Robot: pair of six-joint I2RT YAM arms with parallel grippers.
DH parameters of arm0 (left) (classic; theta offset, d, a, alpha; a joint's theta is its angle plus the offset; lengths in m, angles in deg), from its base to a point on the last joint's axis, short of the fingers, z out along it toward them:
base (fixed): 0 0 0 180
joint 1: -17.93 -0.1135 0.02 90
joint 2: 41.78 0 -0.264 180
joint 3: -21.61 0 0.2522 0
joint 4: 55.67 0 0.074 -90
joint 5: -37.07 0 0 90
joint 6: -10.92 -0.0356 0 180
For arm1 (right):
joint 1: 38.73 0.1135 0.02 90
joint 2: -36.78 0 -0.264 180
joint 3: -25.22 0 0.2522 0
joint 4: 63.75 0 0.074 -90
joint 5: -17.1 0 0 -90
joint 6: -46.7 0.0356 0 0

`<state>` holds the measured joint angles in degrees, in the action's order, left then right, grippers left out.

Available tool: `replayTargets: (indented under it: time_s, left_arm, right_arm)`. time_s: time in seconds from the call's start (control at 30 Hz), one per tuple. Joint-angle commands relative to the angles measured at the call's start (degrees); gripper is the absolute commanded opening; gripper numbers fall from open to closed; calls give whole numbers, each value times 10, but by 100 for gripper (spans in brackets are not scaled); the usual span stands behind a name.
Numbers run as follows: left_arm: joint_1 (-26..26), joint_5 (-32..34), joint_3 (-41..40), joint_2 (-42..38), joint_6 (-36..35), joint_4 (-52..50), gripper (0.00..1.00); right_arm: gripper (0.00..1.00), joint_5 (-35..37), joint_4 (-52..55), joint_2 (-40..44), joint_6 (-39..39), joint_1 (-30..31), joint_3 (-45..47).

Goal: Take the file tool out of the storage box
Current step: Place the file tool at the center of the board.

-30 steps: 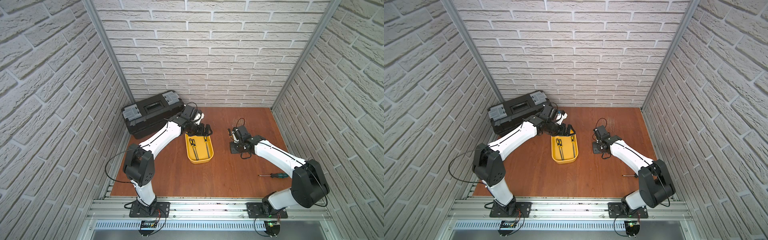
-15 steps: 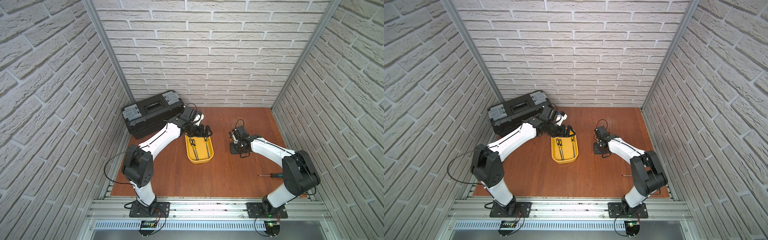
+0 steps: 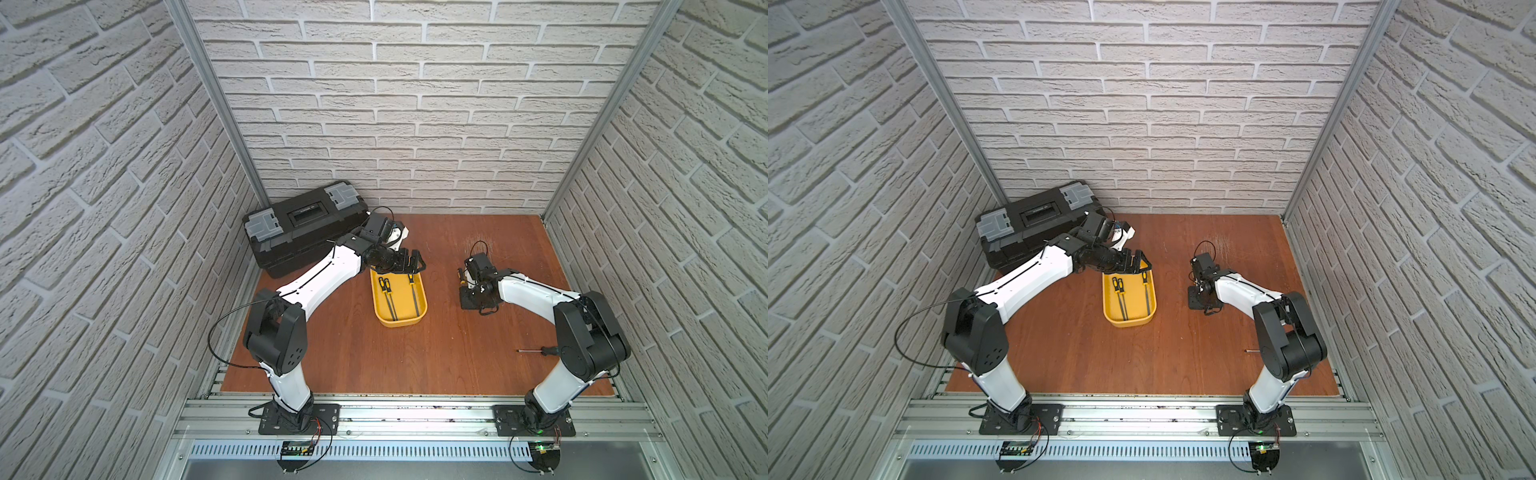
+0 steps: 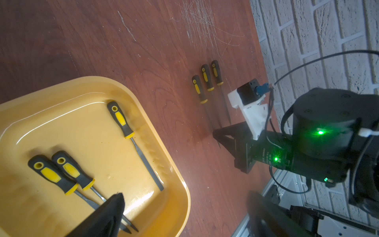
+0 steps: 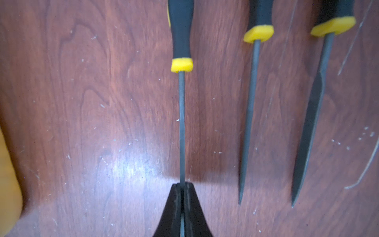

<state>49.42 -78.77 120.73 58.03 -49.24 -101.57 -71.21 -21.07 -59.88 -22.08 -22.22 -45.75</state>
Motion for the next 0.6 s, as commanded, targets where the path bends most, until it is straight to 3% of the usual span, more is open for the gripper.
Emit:
replayTargets:
  time_s: [0.0, 0.57]
  left_arm:
    - [4, 6, 5, -9, 3, 11, 99]
    - [16, 12, 7, 4, 11, 17, 98]
  right_arm:
    - [3, 2, -15, -4, 7, -5, -11]
    - [3, 0, -25, -15, 2, -18, -5]
